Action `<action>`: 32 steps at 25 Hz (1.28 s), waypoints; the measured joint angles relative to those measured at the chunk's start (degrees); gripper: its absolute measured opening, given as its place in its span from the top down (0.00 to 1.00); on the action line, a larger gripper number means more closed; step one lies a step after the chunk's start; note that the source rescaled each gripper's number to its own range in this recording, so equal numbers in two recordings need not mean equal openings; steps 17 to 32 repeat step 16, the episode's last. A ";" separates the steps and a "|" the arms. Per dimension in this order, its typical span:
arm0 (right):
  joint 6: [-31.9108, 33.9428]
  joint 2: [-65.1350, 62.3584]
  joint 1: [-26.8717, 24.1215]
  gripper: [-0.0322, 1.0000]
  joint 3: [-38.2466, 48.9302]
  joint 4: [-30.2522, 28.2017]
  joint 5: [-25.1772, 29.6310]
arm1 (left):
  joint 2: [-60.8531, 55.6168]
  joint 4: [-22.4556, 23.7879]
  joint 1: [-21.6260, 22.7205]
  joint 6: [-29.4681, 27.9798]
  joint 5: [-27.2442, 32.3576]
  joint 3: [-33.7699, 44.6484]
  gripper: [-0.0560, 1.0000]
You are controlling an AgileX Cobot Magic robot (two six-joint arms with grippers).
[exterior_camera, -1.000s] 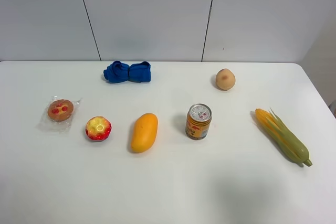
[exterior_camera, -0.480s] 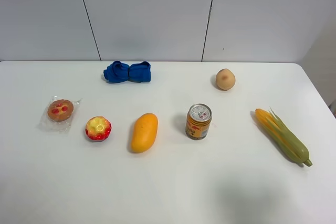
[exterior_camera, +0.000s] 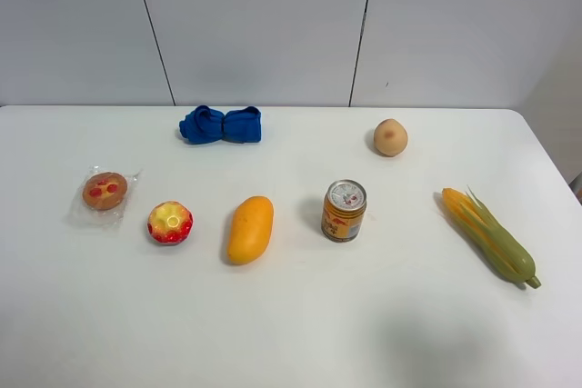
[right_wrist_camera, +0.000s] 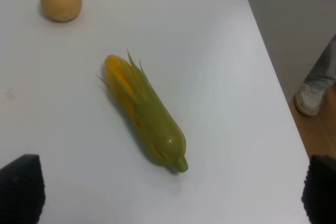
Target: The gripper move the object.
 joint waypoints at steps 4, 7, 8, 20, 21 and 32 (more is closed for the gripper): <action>0.04 0.00 0.00 0.01 0.00 0.00 0.00 | 0.00 0.00 0.00 0.00 0.00 0.00 0.00; 0.14 0.00 0.00 0.01 0.00 0.00 0.00 | 0.00 0.00 0.00 0.00 0.00 0.00 0.00; 0.19 0.00 0.00 0.01 0.00 0.00 0.00 | 0.00 0.00 0.00 0.00 0.00 0.00 0.00; 0.19 0.00 0.00 0.01 0.00 0.00 0.00 | 0.00 0.00 0.00 0.00 0.00 0.00 0.00; 0.19 0.00 0.00 0.01 0.00 0.00 0.00 | 0.00 0.00 0.00 0.00 0.00 0.00 0.00; 0.19 0.00 0.00 0.01 0.00 0.00 0.00 | 0.00 0.00 0.00 0.00 0.00 0.00 0.00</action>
